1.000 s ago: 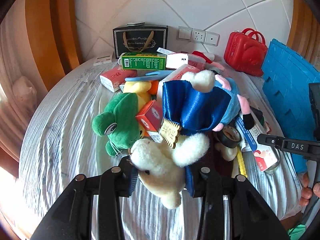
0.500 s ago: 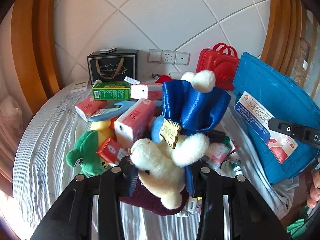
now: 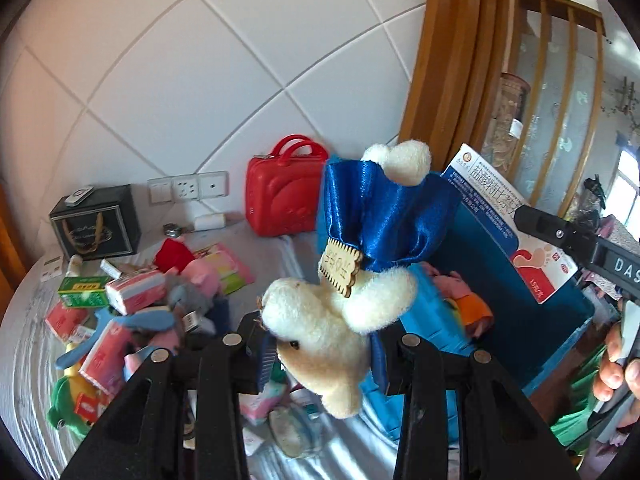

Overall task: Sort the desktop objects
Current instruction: 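Carry the bear and the medicine box into the blue crate and release both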

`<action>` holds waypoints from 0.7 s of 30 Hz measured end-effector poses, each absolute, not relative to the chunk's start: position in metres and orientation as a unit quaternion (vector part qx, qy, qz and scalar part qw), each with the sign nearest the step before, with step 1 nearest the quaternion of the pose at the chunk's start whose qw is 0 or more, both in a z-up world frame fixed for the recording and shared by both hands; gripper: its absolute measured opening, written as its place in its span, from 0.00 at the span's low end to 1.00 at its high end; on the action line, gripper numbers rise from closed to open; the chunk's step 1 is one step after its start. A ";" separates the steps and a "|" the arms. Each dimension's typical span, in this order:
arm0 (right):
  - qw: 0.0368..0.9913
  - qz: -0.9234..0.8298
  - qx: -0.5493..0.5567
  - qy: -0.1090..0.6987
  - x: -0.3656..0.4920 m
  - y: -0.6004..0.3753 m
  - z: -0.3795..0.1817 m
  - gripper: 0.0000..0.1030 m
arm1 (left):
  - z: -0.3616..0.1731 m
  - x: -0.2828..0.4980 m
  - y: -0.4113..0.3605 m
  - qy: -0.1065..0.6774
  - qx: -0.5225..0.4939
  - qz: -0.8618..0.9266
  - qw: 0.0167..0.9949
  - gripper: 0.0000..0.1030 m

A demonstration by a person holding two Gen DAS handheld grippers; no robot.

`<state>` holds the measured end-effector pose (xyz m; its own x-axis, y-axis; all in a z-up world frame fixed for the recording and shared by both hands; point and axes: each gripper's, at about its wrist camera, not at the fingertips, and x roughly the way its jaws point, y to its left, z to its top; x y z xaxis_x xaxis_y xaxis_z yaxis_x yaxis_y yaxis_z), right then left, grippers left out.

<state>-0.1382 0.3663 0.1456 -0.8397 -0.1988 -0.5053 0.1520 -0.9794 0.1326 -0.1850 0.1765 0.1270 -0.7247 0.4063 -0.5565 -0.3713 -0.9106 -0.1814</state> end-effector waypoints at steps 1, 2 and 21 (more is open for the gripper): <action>0.082 -0.960 0.266 -0.041 -0.141 0.384 0.152 0.22 | 0.136 -0.192 0.194 -0.031 -0.309 0.924 0.221 0.36; 0.074 -0.960 0.266 -0.041 -0.143 0.401 0.157 0.22 | 0.143 -0.199 0.213 -0.030 -0.311 0.922 0.229 0.36; -0.014 -0.906 0.417 -0.072 -0.297 0.637 0.072 0.22 | 0.050 -0.374 0.467 0.034 -0.506 0.844 0.173 0.36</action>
<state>-0.2972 0.6372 0.0717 -0.6513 -0.0348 -0.7580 -0.0862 -0.9891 0.1194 -0.3740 0.4670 0.0503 -0.4282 0.2589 -0.8658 -0.3270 -0.9375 -0.1186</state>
